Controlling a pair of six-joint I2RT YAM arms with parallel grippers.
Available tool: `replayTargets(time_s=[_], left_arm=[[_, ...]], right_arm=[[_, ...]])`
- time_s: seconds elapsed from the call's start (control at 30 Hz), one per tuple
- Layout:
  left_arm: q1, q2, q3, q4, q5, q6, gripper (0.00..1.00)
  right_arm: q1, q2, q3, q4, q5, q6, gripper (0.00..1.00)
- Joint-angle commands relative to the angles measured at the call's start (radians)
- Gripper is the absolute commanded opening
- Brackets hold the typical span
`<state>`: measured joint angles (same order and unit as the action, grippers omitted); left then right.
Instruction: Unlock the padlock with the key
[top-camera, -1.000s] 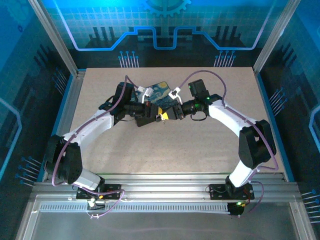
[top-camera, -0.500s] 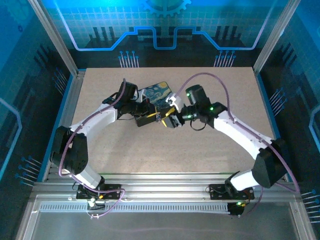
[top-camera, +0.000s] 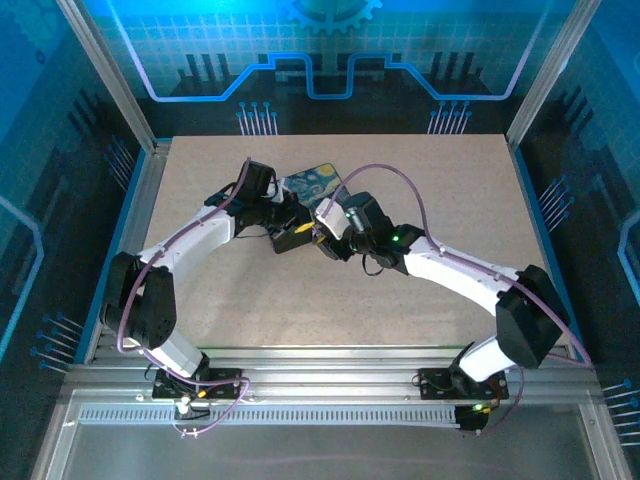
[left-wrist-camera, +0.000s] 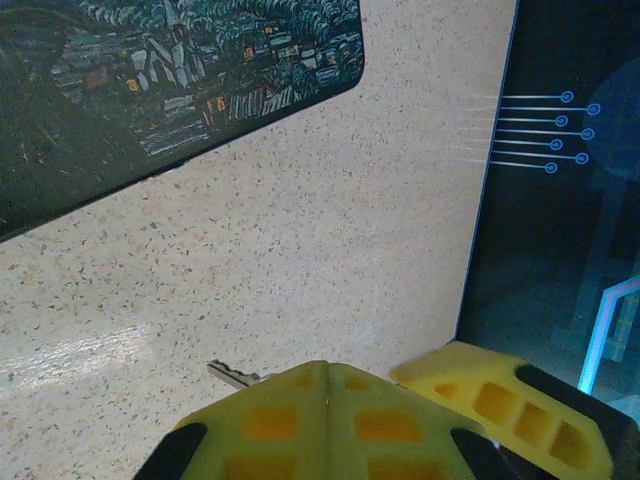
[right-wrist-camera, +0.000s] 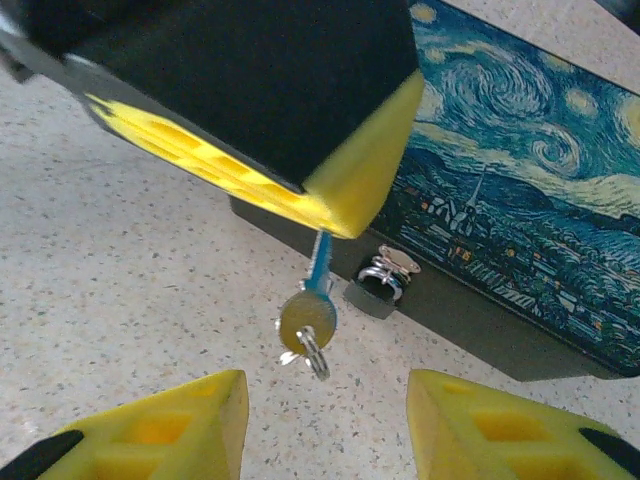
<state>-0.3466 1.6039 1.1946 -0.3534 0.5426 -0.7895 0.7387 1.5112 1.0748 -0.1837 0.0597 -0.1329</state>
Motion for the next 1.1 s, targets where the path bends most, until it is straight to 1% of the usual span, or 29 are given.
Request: replayTargets(time_s=[0.0,0.2,0.3,0.33,0.37,0.6,0.7,0.77,0.8,0.83,0.87,0.9,1.0,1.07], left_arm=[[0.004,-0.011,0.008,0.000,0.028,-0.058,0.00],[0.004,-0.019,0.000,0.004,0.032,-0.064,0.00],[0.004,-0.024,-0.003,0.003,0.036,-0.065,0.00],[0.005,-0.024,-0.004,0.006,0.037,-0.067,0.00],[0.004,-0.025,-0.007,0.010,0.039,-0.069,0.00],[0.005,-0.024,-0.014,0.015,0.043,-0.080,0.00],[0.009,-0.023,-0.021,0.017,0.042,-0.083,0.00],[0.015,-0.028,-0.028,0.021,0.043,-0.084,0.00],[0.018,-0.031,-0.029,0.022,0.042,-0.082,0.07],[0.023,-0.035,-0.032,0.021,0.043,-0.078,0.20],[0.033,-0.042,-0.037,0.022,0.040,-0.072,0.30],[0.042,-0.049,-0.043,0.026,0.040,-0.064,0.36],[0.074,-0.077,-0.064,0.043,0.049,-0.005,0.46],[0.083,-0.100,-0.081,0.082,0.086,0.076,0.48]], right_arm=[[0.015,0.032,0.051,0.049,0.048,-0.017,0.45],[0.017,0.075,0.072,0.075,0.062,-0.006,0.45],[0.017,0.088,0.080,0.082,0.071,0.003,0.42],[0.017,0.092,0.083,0.082,0.070,0.001,0.39],[0.017,0.097,0.086,0.079,0.071,-0.001,0.33],[0.017,0.085,0.067,0.108,0.073,0.012,0.08],[0.000,0.070,0.059,0.101,0.031,0.031,0.02],[-0.018,0.052,0.040,0.108,-0.016,0.044,0.00],[-0.031,0.046,0.034,0.105,-0.055,0.052,0.00],[-0.048,0.041,0.030,0.094,-0.119,0.063,0.00],[-0.066,0.036,0.030,0.079,-0.178,0.074,0.00],[-0.083,0.034,0.028,0.070,-0.228,0.083,0.00],[-0.138,0.032,0.027,0.038,-0.399,0.109,0.00],[-0.178,0.039,0.027,0.023,-0.514,0.132,0.00]])
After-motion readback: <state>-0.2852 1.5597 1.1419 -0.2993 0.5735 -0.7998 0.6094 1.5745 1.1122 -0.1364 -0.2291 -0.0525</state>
